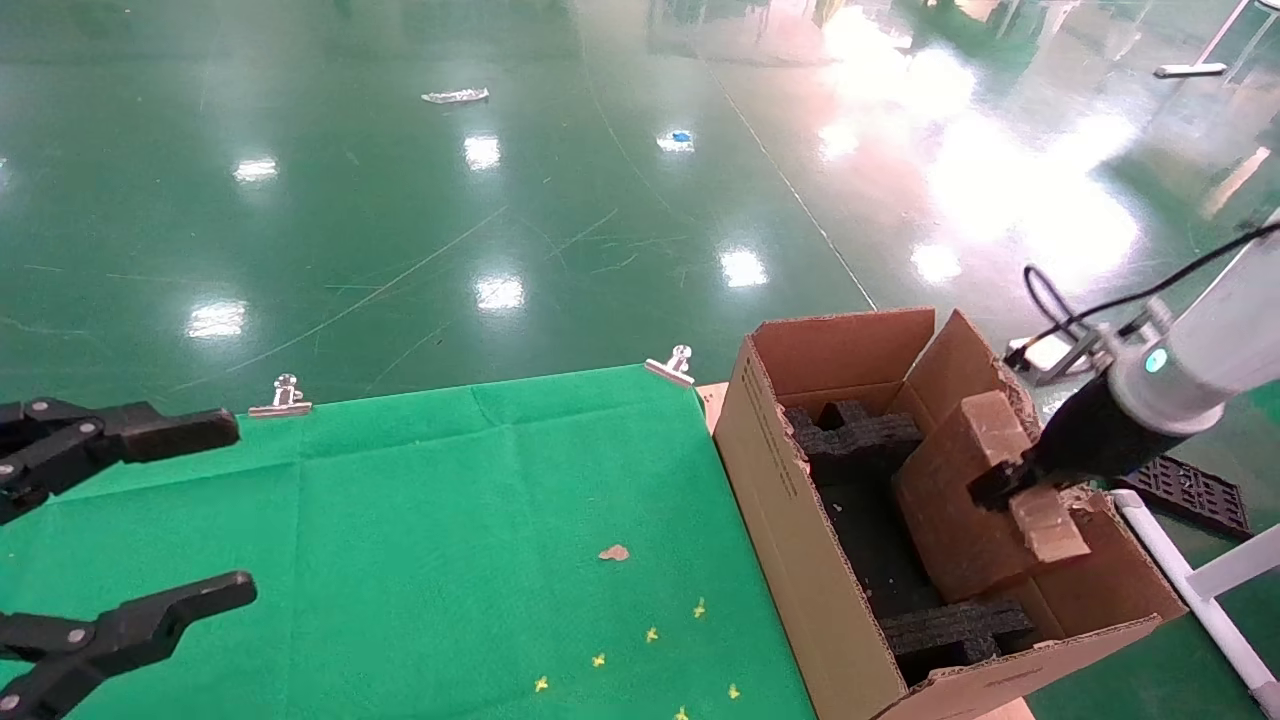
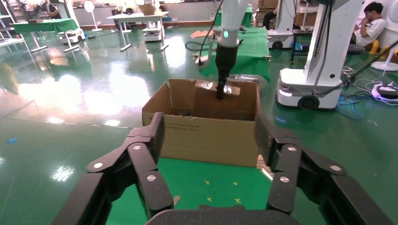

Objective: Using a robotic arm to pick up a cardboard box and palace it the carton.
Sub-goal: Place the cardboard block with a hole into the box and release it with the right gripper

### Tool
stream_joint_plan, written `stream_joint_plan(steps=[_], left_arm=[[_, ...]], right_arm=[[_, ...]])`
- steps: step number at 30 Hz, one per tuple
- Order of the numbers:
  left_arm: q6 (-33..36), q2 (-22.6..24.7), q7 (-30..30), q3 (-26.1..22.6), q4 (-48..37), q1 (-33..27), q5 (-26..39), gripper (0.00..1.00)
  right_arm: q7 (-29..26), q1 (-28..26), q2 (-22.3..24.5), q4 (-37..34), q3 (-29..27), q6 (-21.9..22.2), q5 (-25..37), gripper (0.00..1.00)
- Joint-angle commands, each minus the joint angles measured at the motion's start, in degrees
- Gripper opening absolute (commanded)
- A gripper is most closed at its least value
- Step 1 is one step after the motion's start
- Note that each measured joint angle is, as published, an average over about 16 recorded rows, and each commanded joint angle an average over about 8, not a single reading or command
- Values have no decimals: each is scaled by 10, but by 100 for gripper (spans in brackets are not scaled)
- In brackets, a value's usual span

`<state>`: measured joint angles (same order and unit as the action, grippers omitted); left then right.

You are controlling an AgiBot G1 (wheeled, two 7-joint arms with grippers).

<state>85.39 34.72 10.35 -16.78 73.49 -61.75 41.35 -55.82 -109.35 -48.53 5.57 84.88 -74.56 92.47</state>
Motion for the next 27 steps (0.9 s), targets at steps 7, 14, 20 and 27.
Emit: stream_joint_plan(steps=[7, 14, 20, 27], left_arm=[[0, 0, 0, 0, 0, 0, 0, 100], [0, 0, 0, -1, 0, 0, 0, 100], [0, 0, 0, -1, 0, 0, 0, 100], [0, 0, 0, -1, 0, 0, -1, 100]], right_arm=[[11, 77, -19, -22, -19, 81, -30, 0], [41, 123, -22, -22, -40, 134, -60, 0], [78, 142, -12, -17, -55, 152, -82, 47], [92, 140, -10, -25, -57, 138, -85, 100]])
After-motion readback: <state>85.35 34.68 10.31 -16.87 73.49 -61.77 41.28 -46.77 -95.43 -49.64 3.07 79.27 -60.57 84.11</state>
